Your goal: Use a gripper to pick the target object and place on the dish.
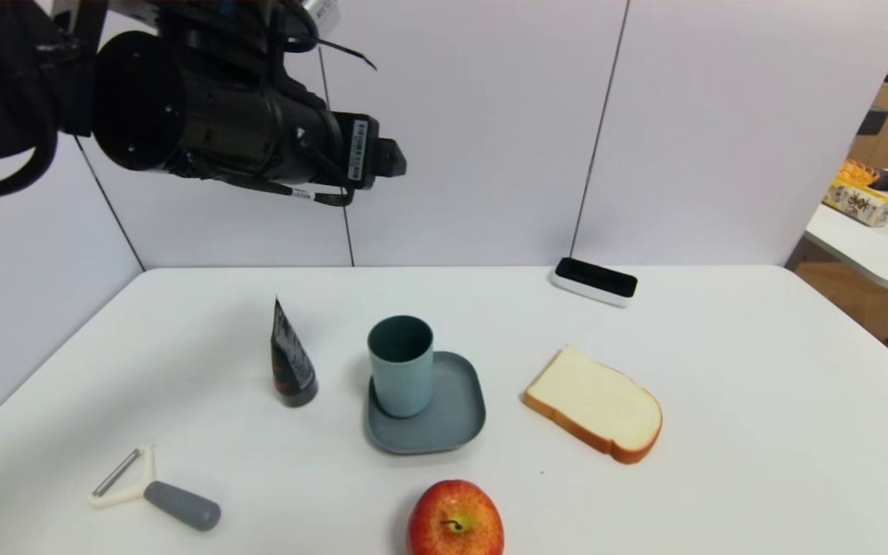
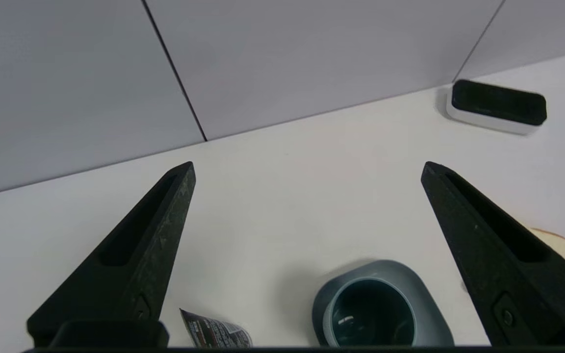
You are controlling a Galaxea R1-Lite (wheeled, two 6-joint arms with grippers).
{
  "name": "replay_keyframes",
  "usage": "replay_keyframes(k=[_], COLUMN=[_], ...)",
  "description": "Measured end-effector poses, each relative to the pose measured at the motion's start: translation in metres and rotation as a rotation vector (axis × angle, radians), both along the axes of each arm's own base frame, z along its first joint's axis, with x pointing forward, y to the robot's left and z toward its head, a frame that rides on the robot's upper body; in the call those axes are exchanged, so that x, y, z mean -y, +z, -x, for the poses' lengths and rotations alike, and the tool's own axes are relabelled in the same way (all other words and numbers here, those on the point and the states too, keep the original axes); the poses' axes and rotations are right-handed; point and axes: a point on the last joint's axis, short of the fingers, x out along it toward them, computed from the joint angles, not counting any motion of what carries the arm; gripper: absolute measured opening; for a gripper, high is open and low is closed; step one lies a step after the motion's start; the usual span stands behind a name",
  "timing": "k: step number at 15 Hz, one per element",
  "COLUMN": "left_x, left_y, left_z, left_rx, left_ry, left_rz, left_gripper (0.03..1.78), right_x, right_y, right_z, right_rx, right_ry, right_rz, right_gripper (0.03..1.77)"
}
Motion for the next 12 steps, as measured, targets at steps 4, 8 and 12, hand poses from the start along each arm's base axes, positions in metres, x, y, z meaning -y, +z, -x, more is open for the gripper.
replay_keyframes(k=[4, 8, 12], left_x=[-0.05, -0.115, -0.15], left_y=[-0.01, -0.008, -0.021], left_z=[0.021, 0.069, 0.128], left_rx=[0.19, 0.444, 0.531], left_ry=[0.113, 0.274, 0.338], left_rz=[0.086, 0.116, 0.113], left_gripper=[1.67, 1.69, 1.69], right_x=[0.0, 0.0, 0.0], right_y=[0.0, 0.0, 0.0], right_z=[0.0, 0.0, 0.0], right_rx=[0.0, 0.0, 0.0], right_ry=[0.0, 0.0, 0.0], right_rz=[0.0, 0.0, 0.0], right_gripper=[1.71, 1.71, 1.71])
